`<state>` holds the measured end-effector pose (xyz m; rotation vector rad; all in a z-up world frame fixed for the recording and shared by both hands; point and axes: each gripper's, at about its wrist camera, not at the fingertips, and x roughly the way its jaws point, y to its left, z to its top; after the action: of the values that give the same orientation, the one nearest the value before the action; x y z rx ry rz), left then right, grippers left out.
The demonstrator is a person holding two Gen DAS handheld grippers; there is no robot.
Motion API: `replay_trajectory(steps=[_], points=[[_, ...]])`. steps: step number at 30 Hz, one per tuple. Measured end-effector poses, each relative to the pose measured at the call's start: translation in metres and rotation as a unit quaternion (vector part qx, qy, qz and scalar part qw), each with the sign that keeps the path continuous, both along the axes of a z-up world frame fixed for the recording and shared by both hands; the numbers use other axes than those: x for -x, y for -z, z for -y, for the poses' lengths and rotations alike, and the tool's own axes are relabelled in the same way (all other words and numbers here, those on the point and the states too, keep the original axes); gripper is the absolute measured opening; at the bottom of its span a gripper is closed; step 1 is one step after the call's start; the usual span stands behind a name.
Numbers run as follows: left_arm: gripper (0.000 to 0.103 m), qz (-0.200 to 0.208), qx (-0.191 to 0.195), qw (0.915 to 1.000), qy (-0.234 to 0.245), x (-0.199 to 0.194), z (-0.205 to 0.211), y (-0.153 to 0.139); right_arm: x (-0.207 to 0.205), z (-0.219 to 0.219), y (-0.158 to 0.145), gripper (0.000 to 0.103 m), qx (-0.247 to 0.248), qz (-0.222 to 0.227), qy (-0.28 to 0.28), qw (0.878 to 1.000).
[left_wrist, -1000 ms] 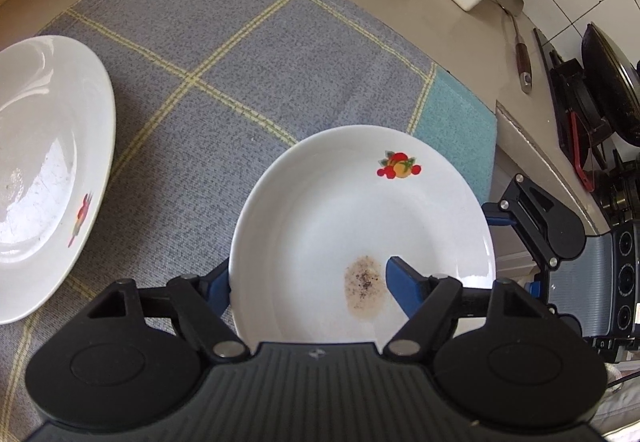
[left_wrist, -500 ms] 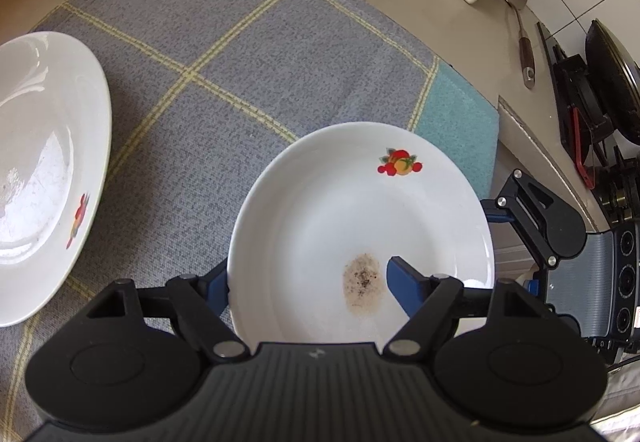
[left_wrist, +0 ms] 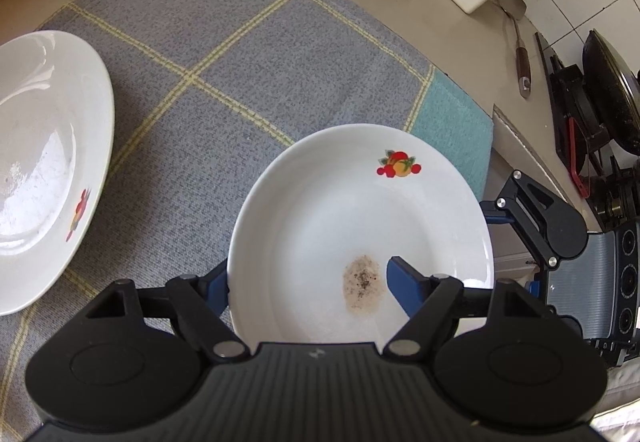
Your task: Organize plates and bowls
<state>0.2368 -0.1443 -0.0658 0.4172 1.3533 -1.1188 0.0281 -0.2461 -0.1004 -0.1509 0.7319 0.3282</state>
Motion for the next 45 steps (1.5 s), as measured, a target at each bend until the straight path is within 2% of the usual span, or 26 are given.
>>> replay_trajectory(steps=[15,45], points=[[0.077,0.011,0.017,0.9997,-0.012,-0.009,0.015,-0.013,-0.018,0.018,-0.008,0.103,0.012,0.000,-0.013,1.000],[0.077,0.020,0.022,0.9986,-0.044,-0.068,0.082,-0.012,-0.092,0.088,-0.009,0.103,0.011,0.002,-0.042,0.999]])
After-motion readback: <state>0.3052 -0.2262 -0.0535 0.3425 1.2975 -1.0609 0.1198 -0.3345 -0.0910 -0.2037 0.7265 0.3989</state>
